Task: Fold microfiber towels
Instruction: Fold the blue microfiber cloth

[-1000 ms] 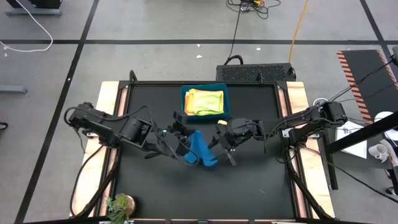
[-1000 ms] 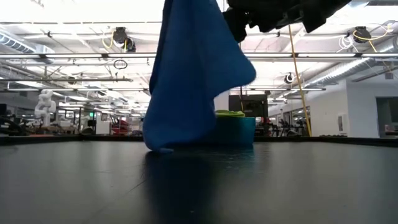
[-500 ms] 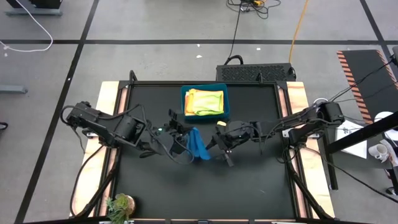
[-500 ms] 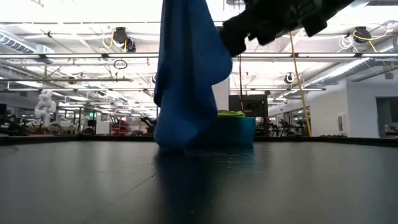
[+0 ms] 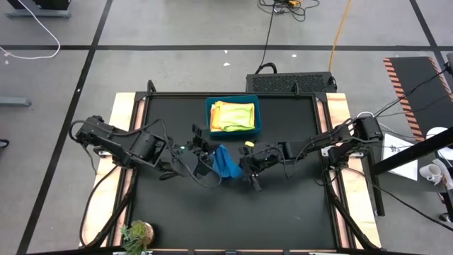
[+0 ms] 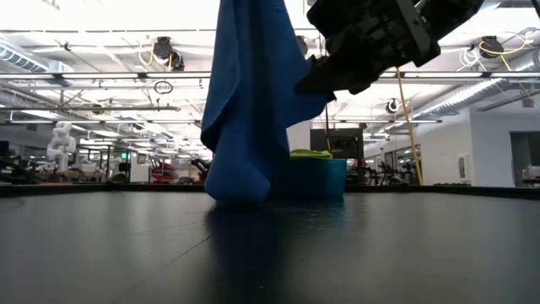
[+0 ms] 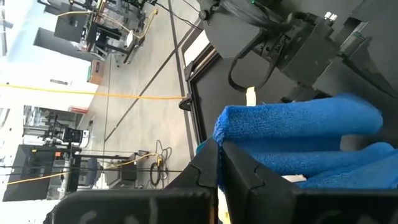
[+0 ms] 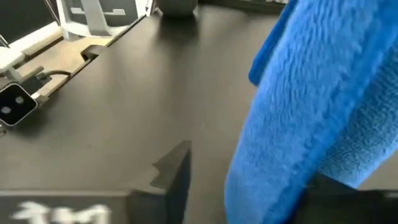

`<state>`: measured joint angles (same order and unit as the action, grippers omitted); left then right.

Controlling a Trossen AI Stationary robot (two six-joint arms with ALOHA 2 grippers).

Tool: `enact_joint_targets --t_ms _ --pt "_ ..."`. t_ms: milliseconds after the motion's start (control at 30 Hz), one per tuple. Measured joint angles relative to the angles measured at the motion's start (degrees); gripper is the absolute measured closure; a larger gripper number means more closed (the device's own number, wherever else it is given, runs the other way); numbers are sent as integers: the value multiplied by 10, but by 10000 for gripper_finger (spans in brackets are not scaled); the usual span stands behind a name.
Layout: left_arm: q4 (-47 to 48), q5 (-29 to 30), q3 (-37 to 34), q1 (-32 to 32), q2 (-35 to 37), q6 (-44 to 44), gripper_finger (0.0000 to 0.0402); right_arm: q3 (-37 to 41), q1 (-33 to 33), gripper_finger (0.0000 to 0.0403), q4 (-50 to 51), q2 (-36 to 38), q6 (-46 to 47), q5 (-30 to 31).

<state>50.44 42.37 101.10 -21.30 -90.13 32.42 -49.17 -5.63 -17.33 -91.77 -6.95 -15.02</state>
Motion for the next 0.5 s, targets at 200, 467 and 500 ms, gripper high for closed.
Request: enact_joint_targets --t_ms 200,467,500 --pt "13 3 0 -1 0 -15 397 0 2 357 36 14 1 0" --pt "77 27 0 -18 0 -73 397 0 1 392 88 49 4 0" --pt "82 27 0 -21 0 -83 395 0 -1 393 95 54 4 0"
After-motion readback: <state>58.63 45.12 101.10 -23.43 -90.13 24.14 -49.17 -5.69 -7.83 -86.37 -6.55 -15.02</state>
